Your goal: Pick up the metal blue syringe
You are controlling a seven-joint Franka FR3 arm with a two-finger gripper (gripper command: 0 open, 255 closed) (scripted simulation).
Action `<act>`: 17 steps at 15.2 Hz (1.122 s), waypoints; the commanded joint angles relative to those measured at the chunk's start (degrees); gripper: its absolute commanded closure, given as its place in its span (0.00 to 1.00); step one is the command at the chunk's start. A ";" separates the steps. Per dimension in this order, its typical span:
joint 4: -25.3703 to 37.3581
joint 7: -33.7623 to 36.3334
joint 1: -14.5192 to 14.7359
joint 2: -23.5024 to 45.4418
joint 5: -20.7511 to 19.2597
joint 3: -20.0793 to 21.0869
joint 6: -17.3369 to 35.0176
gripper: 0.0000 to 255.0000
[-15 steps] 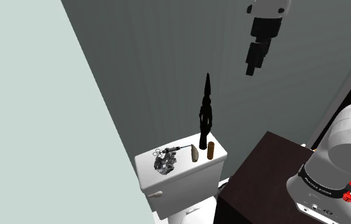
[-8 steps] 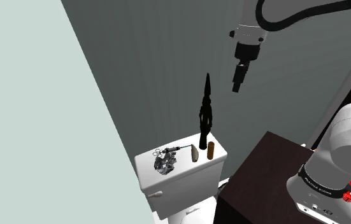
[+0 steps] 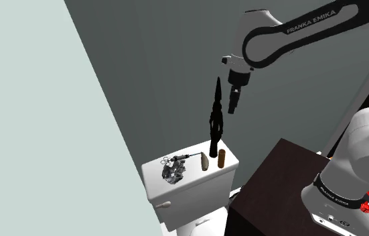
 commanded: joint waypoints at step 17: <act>9.23 -36.66 9.02 38.36 20.09 1.21 31.69 0.00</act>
